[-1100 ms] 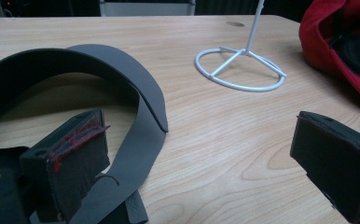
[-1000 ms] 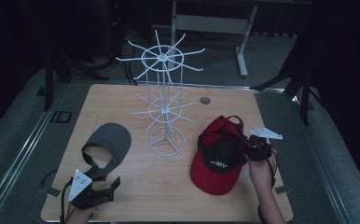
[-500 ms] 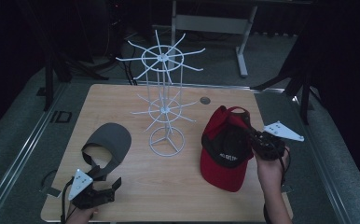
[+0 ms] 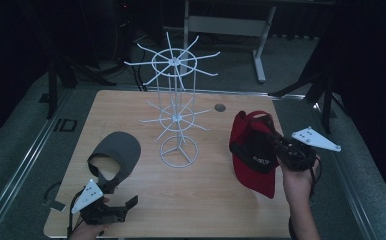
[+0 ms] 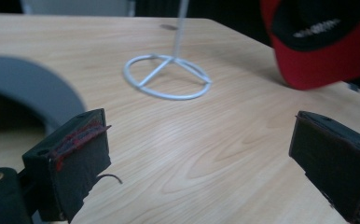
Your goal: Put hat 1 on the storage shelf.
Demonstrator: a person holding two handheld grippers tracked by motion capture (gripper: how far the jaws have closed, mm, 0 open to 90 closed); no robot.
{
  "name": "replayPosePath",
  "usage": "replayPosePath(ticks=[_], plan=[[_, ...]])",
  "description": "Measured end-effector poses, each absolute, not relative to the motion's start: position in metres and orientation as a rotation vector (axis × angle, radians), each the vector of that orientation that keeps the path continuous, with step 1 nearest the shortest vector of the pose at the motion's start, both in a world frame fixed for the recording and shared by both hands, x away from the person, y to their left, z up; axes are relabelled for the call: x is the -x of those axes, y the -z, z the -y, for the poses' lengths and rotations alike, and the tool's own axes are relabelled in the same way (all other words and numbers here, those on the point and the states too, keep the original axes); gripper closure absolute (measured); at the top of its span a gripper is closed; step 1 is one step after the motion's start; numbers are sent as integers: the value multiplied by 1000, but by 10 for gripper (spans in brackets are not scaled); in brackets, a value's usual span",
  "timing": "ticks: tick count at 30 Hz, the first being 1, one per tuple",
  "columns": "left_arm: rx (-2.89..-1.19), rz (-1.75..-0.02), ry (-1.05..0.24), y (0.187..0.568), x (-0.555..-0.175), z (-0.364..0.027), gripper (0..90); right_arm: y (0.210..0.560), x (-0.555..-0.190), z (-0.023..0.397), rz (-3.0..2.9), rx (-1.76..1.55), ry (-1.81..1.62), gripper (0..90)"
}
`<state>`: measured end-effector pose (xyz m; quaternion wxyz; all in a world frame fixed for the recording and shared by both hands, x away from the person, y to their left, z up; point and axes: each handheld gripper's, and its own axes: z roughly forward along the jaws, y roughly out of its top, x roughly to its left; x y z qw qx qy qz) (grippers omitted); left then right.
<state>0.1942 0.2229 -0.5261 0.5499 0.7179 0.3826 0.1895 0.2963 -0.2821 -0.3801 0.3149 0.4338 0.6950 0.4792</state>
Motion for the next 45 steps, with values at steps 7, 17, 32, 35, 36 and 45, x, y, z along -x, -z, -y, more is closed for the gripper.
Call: replayPosePath(ticks=[7,17,32,35,36,45], plan=[[-1706,-822,-400,499,-193,-208,83,372,-287,282,-1830,-1113,-1279,839],[-1722,-726,-363,458,-206,-178,132,362,-272,278,-1838,-1075,-1325,840],[-1758,-632,-385,420,-226,-133,169,344,-256,273,-1826,-1011,-1371,840],[-1763,-626,-389,412,-231,-124,183,341,-254,271,-1829,-1003,-1378,840],[-1767,-617,-383,409,-233,-120,186,341,-254,271,-1830,-999,-1384,840],[-1781,-577,-404,391,-247,-92,186,335,-244,266,-1828,-959,-1423,840]])
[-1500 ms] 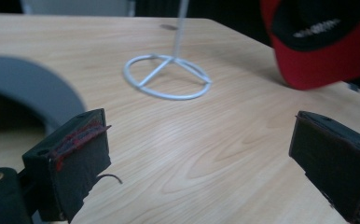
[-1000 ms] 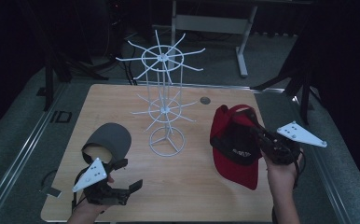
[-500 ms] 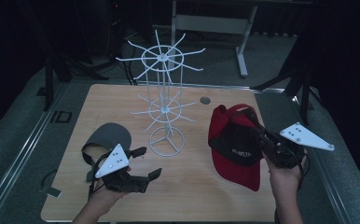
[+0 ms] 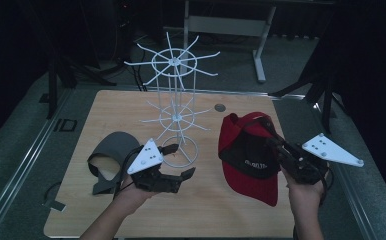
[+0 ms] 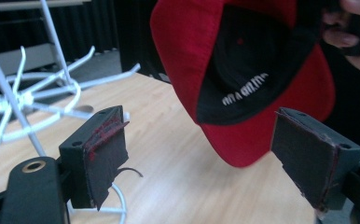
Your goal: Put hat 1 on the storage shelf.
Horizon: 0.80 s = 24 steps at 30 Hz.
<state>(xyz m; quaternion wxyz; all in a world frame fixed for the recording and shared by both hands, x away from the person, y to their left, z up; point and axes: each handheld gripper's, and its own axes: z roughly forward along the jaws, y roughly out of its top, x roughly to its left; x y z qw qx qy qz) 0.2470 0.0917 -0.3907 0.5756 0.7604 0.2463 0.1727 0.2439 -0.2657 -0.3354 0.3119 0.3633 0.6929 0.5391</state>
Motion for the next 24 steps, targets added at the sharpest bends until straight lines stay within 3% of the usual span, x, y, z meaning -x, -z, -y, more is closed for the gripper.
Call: replayPosePath(ticks=[18,24], plan=[[-1754,-506,-418,357,-269,-44,185,320,-224,252,-1865,-852,-1505,839],[-1797,-513,-478,350,-276,-30,185,318,-218,250,-1870,-830,-1524,839]])
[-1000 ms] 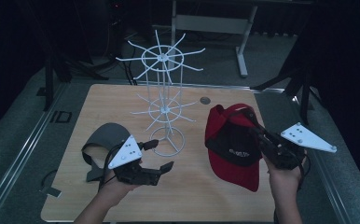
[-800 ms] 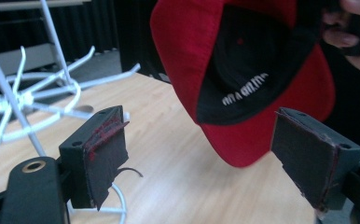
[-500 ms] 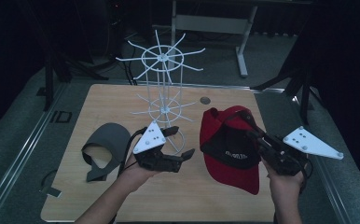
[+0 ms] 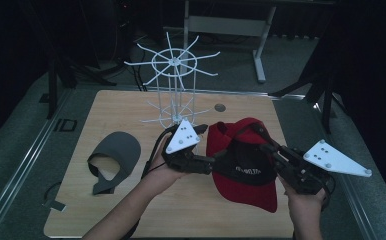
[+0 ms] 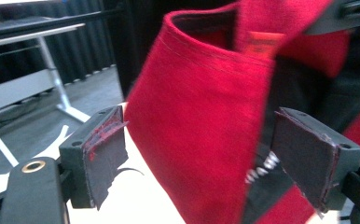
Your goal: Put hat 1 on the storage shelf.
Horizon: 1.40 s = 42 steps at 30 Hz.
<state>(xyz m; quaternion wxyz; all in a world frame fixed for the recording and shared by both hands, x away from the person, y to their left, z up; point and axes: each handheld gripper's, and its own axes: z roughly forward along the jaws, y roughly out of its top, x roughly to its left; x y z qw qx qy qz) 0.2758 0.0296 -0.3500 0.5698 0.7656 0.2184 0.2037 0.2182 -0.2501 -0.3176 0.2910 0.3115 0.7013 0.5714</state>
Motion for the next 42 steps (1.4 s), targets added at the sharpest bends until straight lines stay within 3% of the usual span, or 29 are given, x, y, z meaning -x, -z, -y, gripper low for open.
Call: replayPosePath(ticks=[8,16,20,21,22,23,27,42], plan=[[-1828,-512,-475,351,-280,-14,222,317,-216,249,-1874,-822,-1529,839],[-1880,-530,-548,351,-279,-1,363,320,-216,253,-1877,-835,-1535,839],[-1877,-556,-565,349,-279,1,543,319,-215,252,-1883,-832,-1536,840],[-1869,-566,-587,348,-278,2,543,319,-215,252,-1886,-830,-1533,840],[-1855,-567,-590,347,-277,3,657,320,-215,251,-1887,-830,-1539,840],[-1841,-564,-607,346,-276,3,711,320,-215,251,-1886,-831,-1543,839],[-1801,-558,-615,343,-273,1,830,321,-214,252,-1882,-831,-1553,839],[-1806,-538,-619,333,-270,5,868,347,-200,264,-1883,-895,-1628,833]])
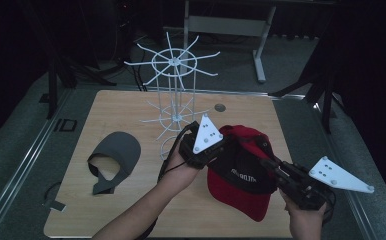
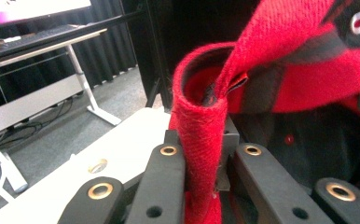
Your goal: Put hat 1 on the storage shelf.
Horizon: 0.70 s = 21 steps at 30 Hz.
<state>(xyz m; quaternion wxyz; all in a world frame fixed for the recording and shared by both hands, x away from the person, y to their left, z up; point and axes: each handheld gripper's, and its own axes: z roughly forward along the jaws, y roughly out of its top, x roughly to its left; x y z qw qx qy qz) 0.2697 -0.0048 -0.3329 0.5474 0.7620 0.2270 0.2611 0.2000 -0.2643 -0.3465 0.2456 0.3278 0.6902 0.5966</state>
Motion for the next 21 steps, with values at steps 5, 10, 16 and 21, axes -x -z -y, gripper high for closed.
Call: replayPosePath(ticks=[5,10,16,21], plan=[[-1799,-533,-623,329,-268,6,869,355,-200,263,-1911,-903,-1610,825],[-1787,-527,-618,326,-266,5,871,360,-199,266,-1913,-904,-1617,812],[-1773,-520,-608,322,-265,5,871,362,-197,268,-1930,-894,-1666,658],[-1767,-508,-607,319,-262,4,871,361,-197,269,-1960,-866,-1708,517]])
